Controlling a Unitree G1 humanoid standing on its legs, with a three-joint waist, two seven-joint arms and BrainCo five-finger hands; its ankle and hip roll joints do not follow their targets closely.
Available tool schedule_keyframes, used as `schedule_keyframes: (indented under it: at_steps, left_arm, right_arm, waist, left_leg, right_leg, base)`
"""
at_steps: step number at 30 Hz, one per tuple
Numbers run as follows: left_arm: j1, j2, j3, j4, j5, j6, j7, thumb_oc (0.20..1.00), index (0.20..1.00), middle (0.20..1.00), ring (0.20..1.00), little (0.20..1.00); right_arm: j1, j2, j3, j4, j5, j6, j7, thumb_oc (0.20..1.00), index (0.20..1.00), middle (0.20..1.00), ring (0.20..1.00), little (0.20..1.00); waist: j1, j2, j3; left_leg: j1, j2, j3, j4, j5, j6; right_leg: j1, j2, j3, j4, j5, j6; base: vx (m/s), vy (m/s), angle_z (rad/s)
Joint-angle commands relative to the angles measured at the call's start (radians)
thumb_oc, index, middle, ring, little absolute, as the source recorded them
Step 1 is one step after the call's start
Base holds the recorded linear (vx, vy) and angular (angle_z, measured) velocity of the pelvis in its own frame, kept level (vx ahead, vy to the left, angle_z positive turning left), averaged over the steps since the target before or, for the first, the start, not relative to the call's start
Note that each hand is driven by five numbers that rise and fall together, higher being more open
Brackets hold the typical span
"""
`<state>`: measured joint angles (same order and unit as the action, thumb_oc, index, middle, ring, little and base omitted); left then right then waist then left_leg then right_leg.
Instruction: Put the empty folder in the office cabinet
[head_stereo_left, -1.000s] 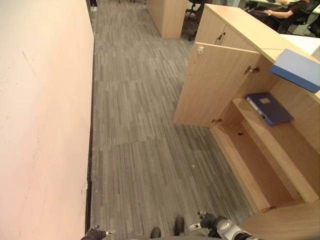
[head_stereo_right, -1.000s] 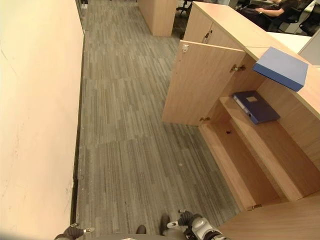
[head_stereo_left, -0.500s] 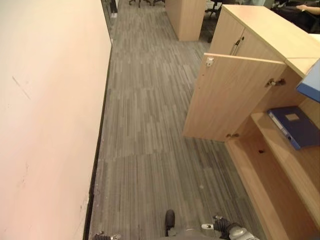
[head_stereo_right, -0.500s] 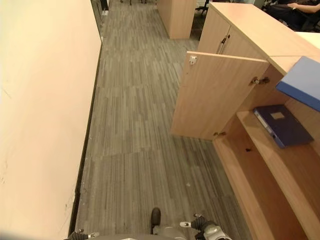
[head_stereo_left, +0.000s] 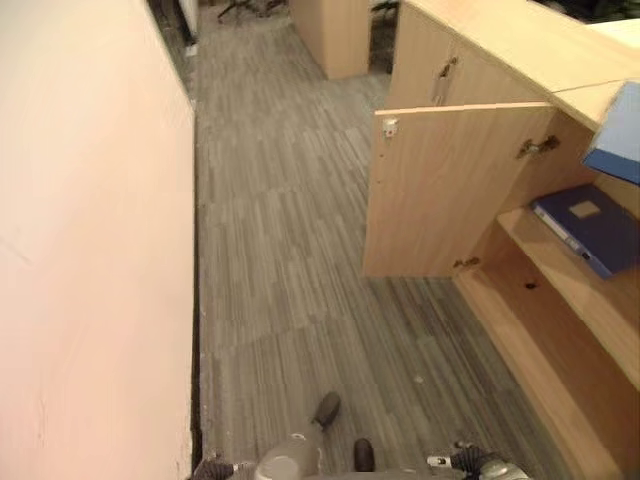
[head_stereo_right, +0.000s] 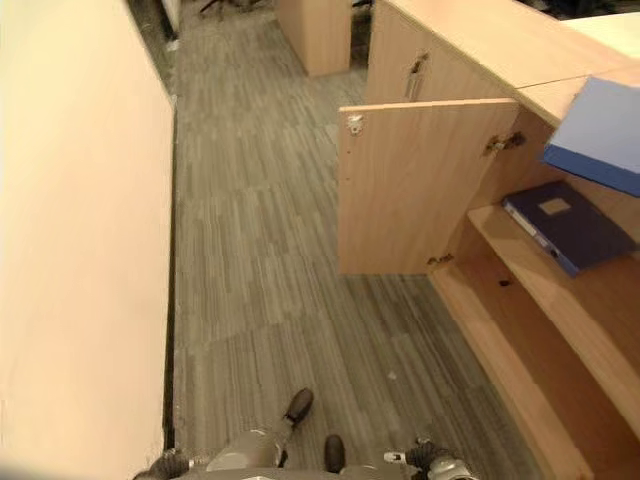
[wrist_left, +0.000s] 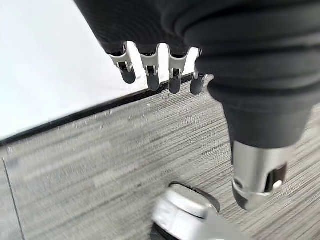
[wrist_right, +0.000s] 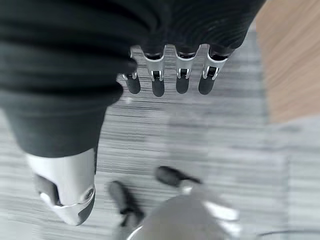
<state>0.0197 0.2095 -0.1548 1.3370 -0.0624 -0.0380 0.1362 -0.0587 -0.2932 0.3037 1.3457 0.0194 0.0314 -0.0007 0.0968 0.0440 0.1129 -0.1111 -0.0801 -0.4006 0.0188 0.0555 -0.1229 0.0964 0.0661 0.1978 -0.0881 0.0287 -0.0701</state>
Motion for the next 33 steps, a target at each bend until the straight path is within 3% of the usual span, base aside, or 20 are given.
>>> schedule_keyframes:
  at_steps: [1, 7, 9, 12, 14, 15, 16, 18, 19, 23, 24, 28, 33]
  left_arm:
    - [-0.019, 0.024, 0.013, 0.002, -0.004, -0.013, -0.004, 1.000, 1.000, 1.000, 1.000, 1.000]
    - [-0.044, 0.062, 0.049, -0.035, -0.046, -0.027, 0.000, 1.000, 1.000, 1.000, 1.000, 1.000]
    - [-0.043, 0.076, 0.068, -0.028, -0.056, -0.029, 0.000, 1.000, 1.000, 1.000, 1.000, 1.000]
    - [-0.038, 0.091, 0.076, -0.021, -0.049, -0.024, -0.002, 1.000, 1.000, 1.000, 1.000, 1.000]
    - [-0.034, 0.104, 0.079, -0.018, -0.042, -0.018, -0.006, 1.000, 1.000, 1.000, 1.000, 1.000]
    - [-0.028, 0.108, 0.073, -0.008, -0.031, -0.015, -0.007, 1.000, 1.000, 1.000, 1.000, 1.000]
    - [-0.028, 0.108, 0.074, -0.008, -0.031, -0.015, -0.007, 1.000, 1.000, 1.000, 1.000, 1.000]
    - [-0.022, 0.109, 0.081, 0.002, -0.021, -0.010, -0.007, 1.000, 1.000, 1.000, 1.000, 1.000]
    - [-0.021, 0.110, 0.086, 0.006, -0.023, -0.006, -0.010, 1.000, 1.000, 1.000, 1.000, 1.000]
    - [-0.027, 0.109, 0.085, 0.010, -0.018, -0.001, -0.011, 1.000, 1.000, 1.000, 1.000, 1.000]
    - [-0.046, 0.106, 0.064, 0.002, 0.000, 0.005, -0.020, 1.000, 1.000, 1.000, 1.000, 1.000]
    - [-0.061, 0.092, 0.039, -0.010, 0.013, 0.002, -0.022, 1.000, 1.000, 1.000, 1.000, 1.000]
    - [-0.070, 0.064, 0.031, -0.001, -0.019, 0.005, -0.038, 1.000, 1.000, 1.000, 1.000, 1.000]
  right_arm:
    - [0.039, 0.018, -0.011, 0.041, 0.032, 0.010, -0.006, 1.000, 1.000, 1.000, 1.000, 1.000]
    - [0.028, 0.021, -0.099, 0.051, 0.157, 0.006, -0.004, 1.000, 1.000, 1.000, 1.000, 1.000]
    - [0.005, 0.013, -0.128, 0.047, 0.197, 0.001, -0.005, 1.000, 1.000, 1.000, 1.000, 1.000]
    - [-0.014, 0.004, -0.114, 0.048, 0.176, 0.004, -0.004, 1.000, 1.000, 1.000, 1.000, 1.000]
    - [-0.018, 0.002, -0.096, 0.048, 0.150, 0.005, -0.009, 1.000, 1.000, 1.000, 1.000, 1.000]
    - [-0.008, 0.007, -0.090, 0.038, 0.139, 0.001, -0.009, 1.000, 1.000, 1.000, 1.000, 1.000]
    - [-0.009, 0.007, -0.090, 0.038, 0.139, 0.001, -0.009, 1.000, 1.000, 1.000, 1.000, 1.000]
    - [-0.009, 0.018, -0.070, 0.025, 0.123, -0.003, -0.007, 1.000, 1.000, 1.000, 1.000, 1.000]
    - [-0.019, 0.025, -0.049, 0.023, 0.112, -0.007, -0.007, 1.000, 1.000, 1.000, 1.000, 1.000]
    - [-0.025, 0.031, -0.036, 0.023, 0.108, -0.007, -0.005, 1.000, 1.000, 1.000, 1.000, 1.000]
    - [-0.020, 0.037, -0.031, 0.025, 0.110, -0.005, -0.005, 1.000, 1.000, 1.000, 1.000, 1.000]
    - [0.013, 0.040, -0.037, 0.053, 0.113, -0.005, -0.016, 1.000, 1.000, 1.000, 1.000, 1.000]
    - [0.025, 0.044, -0.061, 0.066, 0.141, -0.002, -0.015, 1.000, 1.000, 1.000, 1.000, 1.000]
  waist:
    - [0.000, -0.065, -0.044]
    - [-0.024, -0.062, -0.048]
    - [-0.020, -0.063, -0.043]
    - [-0.009, -0.071, -0.032]
    - [0.006, -0.074, -0.018]
    - [0.013, -0.079, -0.014]
    - [0.013, -0.079, -0.016]
    - [0.018, -0.093, -0.023]
    - [0.006, -0.105, -0.028]
    - [-0.009, -0.109, -0.025]
    - [-0.046, -0.111, -0.019]
    - [-0.067, -0.118, -0.040]
    - [-0.088, -0.124, -0.062]
  left_leg:
    - [0.007, -0.049, 0.026, -0.094, 0.077, 0.097]
    - [0.022, -0.053, 0.105, -0.087, 0.021, 0.145]
    - [0.004, -0.052, 0.153, -0.060, -0.005, 0.158]
    - [-0.018, -0.041, 0.193, -0.019, -0.037, 0.168]
    - [-0.019, -0.016, 0.227, -0.007, -0.055, 0.167]
    - [-0.003, 0.010, 0.272, -0.013, -0.067, 0.160]
    - [-0.006, 0.010, 0.272, -0.014, -0.064, 0.160]
    - [0.021, 0.023, 0.338, -0.034, -0.076, 0.151]
    - [0.046, 0.024, 0.388, -0.054, -0.084, 0.152]
    - [0.084, 0.023, 0.421, -0.072, -0.100, 0.156]
    - [0.142, 0.010, 0.438, -0.088, -0.116, 0.163]
    - [0.193, 0.008, 0.433, -0.106, -0.145, 0.160]
    - [0.249, 0.096, 0.447, -0.079, -0.188, 0.107]
  right_leg:
    - [-0.026, -0.016, 0.059, 0.065, -0.005, 0.147]
    - [-0.074, -0.059, 0.145, 0.064, 0.022, 0.203]
    - [-0.112, -0.079, 0.187, 0.076, 0.037, 0.229]
    - [-0.148, -0.101, 0.195, 0.103, 0.051, 0.245]
    - [-0.162, -0.137, 0.107, 0.122, 0.055, 0.233]
    - [-0.157, -0.180, -0.048, 0.096, 0.055, 0.220]
    - [-0.160, -0.181, -0.049, 0.095, 0.057, 0.220]
    - [-0.172, -0.193, -0.208, 0.051, 0.069, 0.223]
    - [-0.224, -0.155, -0.284, 0.036, 0.092, 0.224]
    - [-0.268, -0.106, -0.332, 0.031, 0.108, 0.221]
    - [-0.307, -0.061, -0.398, 0.029, 0.113, 0.223]
    - [-0.266, -0.049, -0.375, 0.005, 0.109, 0.202]
    - [-0.225, -0.053, -0.360, 0.032, 0.086, 0.184]
  base:
    - [0.14, 0.204, -0.50]
    - [0.04, 0.201, -0.71]
    - [-0.03, 0.209, -1.28]
    - [-0.02, 0.065, -0.91]
    - [0.01, 0.019, -0.98]
    - [0.01, 0.033, -1.11]
    - [0.00, 0.050, -1.15]
    - [0.01, 0.057, -0.89]
    - [0.05, 0.058, -1.14]
    - [0.11, 0.024, -0.93]
    - [0.22, -0.004, -0.39]
    - [0.24, -0.073, -0.46]
    - [0.25, -0.160, 0.04]
